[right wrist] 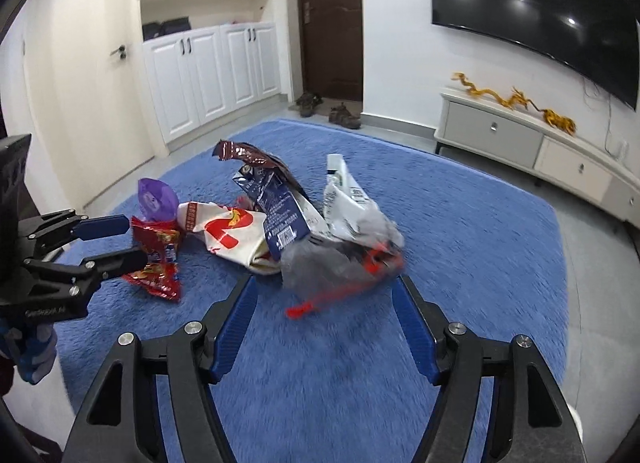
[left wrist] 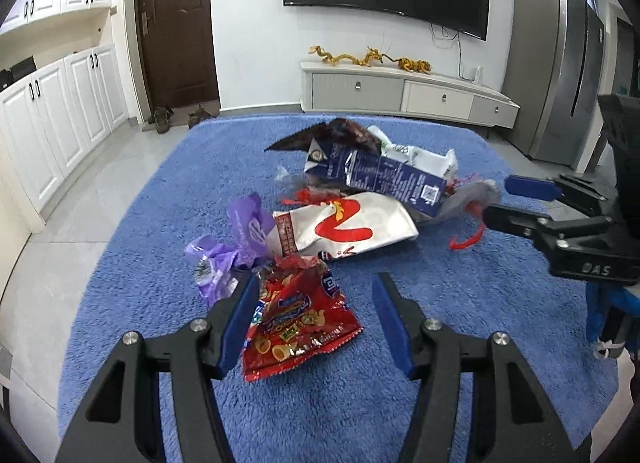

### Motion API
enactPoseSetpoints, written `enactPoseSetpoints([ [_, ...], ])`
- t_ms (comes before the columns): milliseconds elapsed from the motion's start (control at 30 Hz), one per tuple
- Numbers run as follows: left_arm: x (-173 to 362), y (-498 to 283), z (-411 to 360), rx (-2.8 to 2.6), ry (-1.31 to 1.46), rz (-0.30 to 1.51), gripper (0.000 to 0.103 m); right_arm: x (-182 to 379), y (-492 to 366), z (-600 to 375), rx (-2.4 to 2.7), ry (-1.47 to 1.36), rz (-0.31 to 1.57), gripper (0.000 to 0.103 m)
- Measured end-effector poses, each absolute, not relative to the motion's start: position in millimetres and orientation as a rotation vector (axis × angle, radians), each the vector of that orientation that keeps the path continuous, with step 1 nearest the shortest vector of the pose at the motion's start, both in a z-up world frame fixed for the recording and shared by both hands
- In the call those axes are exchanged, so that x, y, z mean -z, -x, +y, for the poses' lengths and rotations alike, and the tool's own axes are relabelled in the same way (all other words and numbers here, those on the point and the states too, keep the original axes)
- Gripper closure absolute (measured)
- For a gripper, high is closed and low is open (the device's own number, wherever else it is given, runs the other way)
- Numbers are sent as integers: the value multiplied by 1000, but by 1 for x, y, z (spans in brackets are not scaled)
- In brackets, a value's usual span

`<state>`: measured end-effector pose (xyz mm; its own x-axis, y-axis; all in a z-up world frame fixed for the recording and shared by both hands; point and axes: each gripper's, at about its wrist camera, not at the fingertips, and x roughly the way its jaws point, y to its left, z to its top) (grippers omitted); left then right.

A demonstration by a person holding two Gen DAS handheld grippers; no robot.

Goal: Collect trash
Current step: 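Grasp the red chip bag with the left gripper while the right gripper grasps a clear bag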

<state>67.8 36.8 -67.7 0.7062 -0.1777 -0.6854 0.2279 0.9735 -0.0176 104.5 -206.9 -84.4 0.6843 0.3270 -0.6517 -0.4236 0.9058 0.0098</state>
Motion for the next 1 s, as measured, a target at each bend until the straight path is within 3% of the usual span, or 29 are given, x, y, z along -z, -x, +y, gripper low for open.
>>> enactPoseSetpoints([
  [67, 74, -74, 38, 239, -53, 779, 57, 89, -116, -203, -418, 167, 709, 37],
  [100, 77, -76, 39, 244, -45, 788, 61, 90, -118, -202, -416, 169, 711, 45],
  [133, 78, -77, 39, 248, -40, 793, 63, 91, -122, -202, -414, 170, 716, 59],
  [167, 81, -79, 40, 258, -29, 805, 69, 93, -126, -203, -413, 173, 724, 67],
  [233, 85, -81, 40, 274, -14, 829, 84, 93, -129, -208, -417, 166, 733, 93],
  [267, 87, -82, 40, 284, -8, 844, 93, 94, -129, -210, -423, 157, 735, 95],
  [367, 84, -74, 35, 294, -19, 838, 100, 90, -126, -220, -433, 125, 736, 99],
  [1000, 15, -4, -35, 509, 20, 777, 100, 37, -25, -347, -409, -105, 622, 100],
])
